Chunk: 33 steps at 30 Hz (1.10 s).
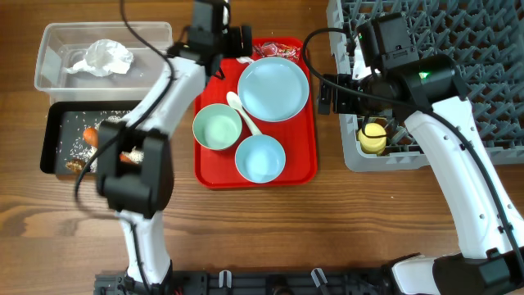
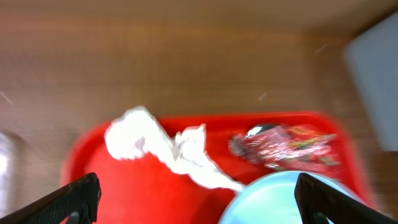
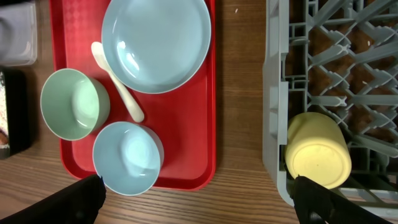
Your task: Sort waste into correct bins and load items into the dishwasher rack
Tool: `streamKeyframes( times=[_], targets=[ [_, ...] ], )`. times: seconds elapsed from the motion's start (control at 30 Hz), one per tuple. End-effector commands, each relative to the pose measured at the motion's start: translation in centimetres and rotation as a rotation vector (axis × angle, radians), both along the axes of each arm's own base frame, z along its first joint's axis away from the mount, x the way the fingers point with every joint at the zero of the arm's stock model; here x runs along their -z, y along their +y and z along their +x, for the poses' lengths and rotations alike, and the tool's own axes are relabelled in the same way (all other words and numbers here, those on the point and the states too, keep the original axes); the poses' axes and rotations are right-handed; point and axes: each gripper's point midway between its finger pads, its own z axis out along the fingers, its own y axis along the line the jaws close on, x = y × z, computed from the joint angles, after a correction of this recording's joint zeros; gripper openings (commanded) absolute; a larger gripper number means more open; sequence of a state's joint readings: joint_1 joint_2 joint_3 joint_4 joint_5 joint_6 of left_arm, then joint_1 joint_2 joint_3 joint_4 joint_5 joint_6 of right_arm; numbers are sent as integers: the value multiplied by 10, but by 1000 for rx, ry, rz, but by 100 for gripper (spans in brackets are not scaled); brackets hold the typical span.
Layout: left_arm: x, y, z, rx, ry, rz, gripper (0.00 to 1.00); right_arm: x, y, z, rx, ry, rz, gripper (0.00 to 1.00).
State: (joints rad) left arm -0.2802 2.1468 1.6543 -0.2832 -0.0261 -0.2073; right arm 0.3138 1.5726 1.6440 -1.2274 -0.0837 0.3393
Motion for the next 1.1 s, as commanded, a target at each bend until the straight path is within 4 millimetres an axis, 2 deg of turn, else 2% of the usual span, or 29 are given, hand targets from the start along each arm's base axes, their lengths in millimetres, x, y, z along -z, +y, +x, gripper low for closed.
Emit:
streamKeyframes(
  times=[0.0,0.3,0.5,0.6,0.63,0.73,0.83,0.93,1.0,1.07],
  targets=[
    [43,1,0,-119,76,-58,99,4,-2,1,9,9,-16,100],
    [97,1,-2,-226,156,-106,95,4,-2,1,9,9,-16,99],
    [119,-1,-5,-256,184,-125,89,4,-2,1,9,9,-17,100],
    [119,-3,-4,-256,181,-129,61,4,-2,1,9,9,-17,100],
    [119,-3,-4,-255,181,-129,38,4,-2,1,9,8,-16,99],
    [120,-4,-5,-251,185,-125,16,4,-2,1,9,8,-16,99],
    [122,-2,-10,-252,208,-112,4,4,-2,1,9,8,-16,100],
    [116,0,-17,-214,227,-69,4,4,-2,1,9,8,-16,100],
    [104,2,-22,-190,232,-44,4,4,-2,1,9,7,-16,100],
    [84,3,-24,-165,220,-26,4,4,-2,2,9,4,-15,99]
  ],
)
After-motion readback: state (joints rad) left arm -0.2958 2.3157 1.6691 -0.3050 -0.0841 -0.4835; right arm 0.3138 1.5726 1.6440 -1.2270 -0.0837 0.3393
